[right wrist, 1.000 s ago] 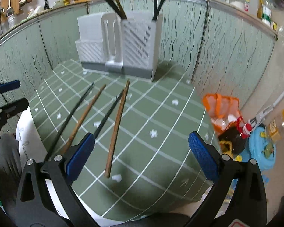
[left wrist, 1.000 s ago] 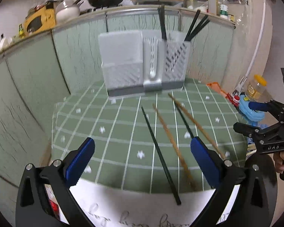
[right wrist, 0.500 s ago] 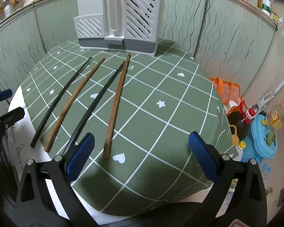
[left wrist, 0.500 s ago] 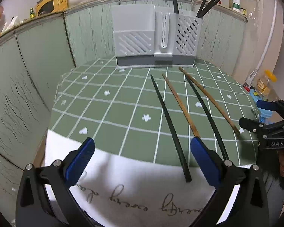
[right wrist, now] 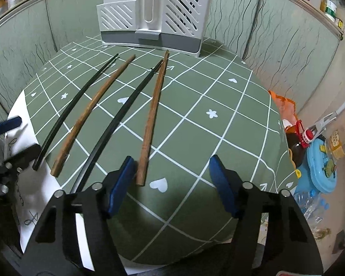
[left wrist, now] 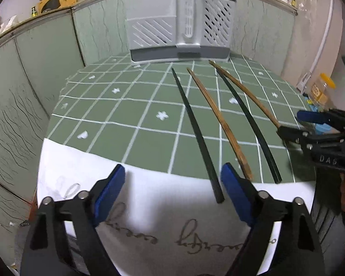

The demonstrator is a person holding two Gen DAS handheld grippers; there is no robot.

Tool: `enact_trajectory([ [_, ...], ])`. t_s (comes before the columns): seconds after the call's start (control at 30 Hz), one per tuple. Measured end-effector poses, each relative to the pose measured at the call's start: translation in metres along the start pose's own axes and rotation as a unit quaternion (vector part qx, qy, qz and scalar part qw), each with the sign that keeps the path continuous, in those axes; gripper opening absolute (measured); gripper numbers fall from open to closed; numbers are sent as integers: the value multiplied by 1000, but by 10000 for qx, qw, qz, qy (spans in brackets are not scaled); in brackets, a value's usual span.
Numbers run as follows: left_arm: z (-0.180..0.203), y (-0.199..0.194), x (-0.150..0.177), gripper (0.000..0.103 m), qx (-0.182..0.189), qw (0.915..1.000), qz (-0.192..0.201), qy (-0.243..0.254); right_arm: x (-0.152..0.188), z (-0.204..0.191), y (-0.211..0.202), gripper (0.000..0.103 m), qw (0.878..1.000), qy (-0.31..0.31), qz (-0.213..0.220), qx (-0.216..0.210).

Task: Organize utensils
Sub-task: 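Close the left tool on a black chopstick while the right tool grips a bamboo one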

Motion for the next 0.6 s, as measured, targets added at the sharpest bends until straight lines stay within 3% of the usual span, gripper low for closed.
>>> enact_trajectory([
  [0.17,9,2,2,71,-80,9999,-24,78,4,-5,-2,38,9998,76,8,-195],
  [0.3,9,-1,3,58,-238,9997,-5,49,7,-9,-4,24,9995,147,33,-286],
  [0.53,8,-6,6,37,-574,9983,-22,17,11,-11,-5,8,9988,386,37,-292],
  [0.6,5,-7,7,25,-697,9976,-51,-18,12,-10,-6,6,9985,473,39,-269],
])
Point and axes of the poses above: each gripper's, at about its wrist camera, not at the fingertips, and y roughly the way its jaws point, z to its right, x to its underside, the point moved 7 cm from there along y, roughly the way its jaws point, and after that the axes turned 12 degrees about y, right-handed, at the moved point
